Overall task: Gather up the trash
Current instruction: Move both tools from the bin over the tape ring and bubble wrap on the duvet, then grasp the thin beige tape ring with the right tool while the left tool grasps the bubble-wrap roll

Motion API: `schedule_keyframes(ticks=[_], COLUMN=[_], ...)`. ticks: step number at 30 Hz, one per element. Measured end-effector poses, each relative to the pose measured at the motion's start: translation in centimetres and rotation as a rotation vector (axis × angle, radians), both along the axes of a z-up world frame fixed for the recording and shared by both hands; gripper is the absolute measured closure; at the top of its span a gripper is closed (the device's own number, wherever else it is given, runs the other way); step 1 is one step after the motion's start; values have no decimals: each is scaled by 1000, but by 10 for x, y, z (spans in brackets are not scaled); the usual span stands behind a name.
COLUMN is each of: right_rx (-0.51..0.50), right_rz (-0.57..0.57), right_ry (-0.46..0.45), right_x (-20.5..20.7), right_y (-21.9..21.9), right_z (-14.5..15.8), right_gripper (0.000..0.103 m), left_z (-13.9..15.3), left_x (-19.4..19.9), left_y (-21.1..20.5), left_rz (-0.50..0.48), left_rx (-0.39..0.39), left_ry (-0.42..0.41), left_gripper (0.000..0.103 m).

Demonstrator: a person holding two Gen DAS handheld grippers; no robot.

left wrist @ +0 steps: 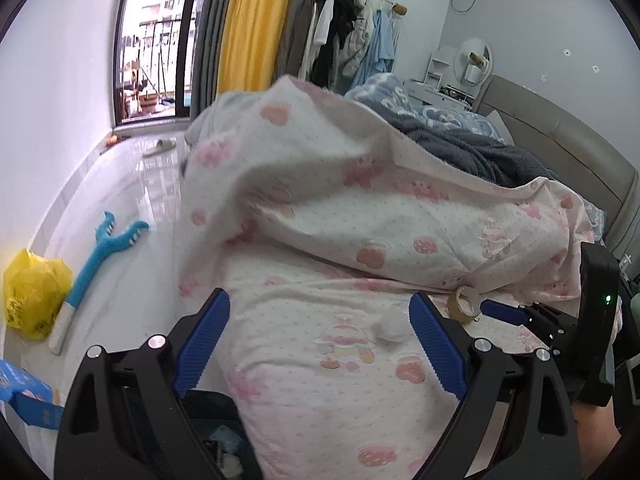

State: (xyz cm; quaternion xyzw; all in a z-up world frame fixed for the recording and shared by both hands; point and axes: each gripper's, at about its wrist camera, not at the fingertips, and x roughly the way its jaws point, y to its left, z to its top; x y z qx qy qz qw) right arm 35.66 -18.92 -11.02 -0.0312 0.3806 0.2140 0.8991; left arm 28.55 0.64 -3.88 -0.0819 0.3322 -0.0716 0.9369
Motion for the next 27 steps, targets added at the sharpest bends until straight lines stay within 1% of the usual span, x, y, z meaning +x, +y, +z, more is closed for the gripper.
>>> schedule_keyframes(ticks=[5,8,15,16,17,19,20,21,24,27], right_rx=[-4,-12,30,32,29,17,12,6,20,17], right_rz=[-62,-92,-112,-106,-99,-88,-86,-84,-77,-65], right_ry=[14,28,70,69,70,78,80,84,85,66], right_x=[14,20,34,35,36,38,40,40,39,33], right_y=[-21,-31,-43,-43,-42,-42,-42,-44,-50,-56], right_z=[-8,-15,-27,-28,-29,-31,-33,-34,-31,-23], right_gripper=[26,26,27,31,38,43,50,52,53,53], left_z=[-14,-19,-29,-30,-32,-35,-37,-38,-44,-48], left_x=[11,14,19,20,22,25,26,27,30,34], left_y=[-12,-23,-47,-50,-53,-59,-61,-63,-69,-76], left_rz=[4,-10,-47,-52,-56,-61,-62,-64,-72,-79], left_rx=[-41,-38,-33,-30,-28,-21,-19,-19,-11,-10], left_ry=[35,44,68,72,74,82,85,88,100,111], left_gripper=[10,10,10,10,10,10,10,10,12,14])
